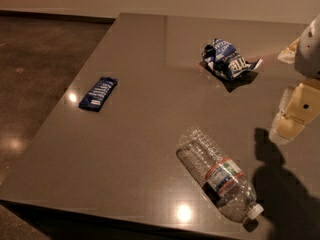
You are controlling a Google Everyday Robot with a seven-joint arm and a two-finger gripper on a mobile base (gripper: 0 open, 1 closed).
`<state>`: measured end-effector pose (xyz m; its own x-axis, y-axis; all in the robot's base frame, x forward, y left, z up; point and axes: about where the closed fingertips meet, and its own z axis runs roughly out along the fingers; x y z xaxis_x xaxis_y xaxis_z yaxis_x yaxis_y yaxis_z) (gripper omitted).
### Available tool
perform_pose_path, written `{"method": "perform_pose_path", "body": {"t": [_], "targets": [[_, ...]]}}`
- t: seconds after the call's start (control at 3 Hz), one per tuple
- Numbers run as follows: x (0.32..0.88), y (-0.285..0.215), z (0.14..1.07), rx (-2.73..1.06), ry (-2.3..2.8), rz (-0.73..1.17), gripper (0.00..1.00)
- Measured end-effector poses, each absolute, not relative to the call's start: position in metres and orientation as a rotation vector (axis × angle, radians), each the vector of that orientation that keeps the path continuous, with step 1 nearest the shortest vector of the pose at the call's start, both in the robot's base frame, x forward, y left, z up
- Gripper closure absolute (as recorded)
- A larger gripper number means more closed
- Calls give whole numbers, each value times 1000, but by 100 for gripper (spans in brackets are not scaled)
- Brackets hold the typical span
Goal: Pick water bottle
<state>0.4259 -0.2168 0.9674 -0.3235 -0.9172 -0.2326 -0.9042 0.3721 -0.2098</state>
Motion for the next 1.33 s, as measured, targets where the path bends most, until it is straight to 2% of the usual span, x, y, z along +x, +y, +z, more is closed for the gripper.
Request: {"method": "perform_pose_path", "body": {"t": [1.33], "targets": [[371, -168, 899, -1620, 2453, 70, 0]]}}
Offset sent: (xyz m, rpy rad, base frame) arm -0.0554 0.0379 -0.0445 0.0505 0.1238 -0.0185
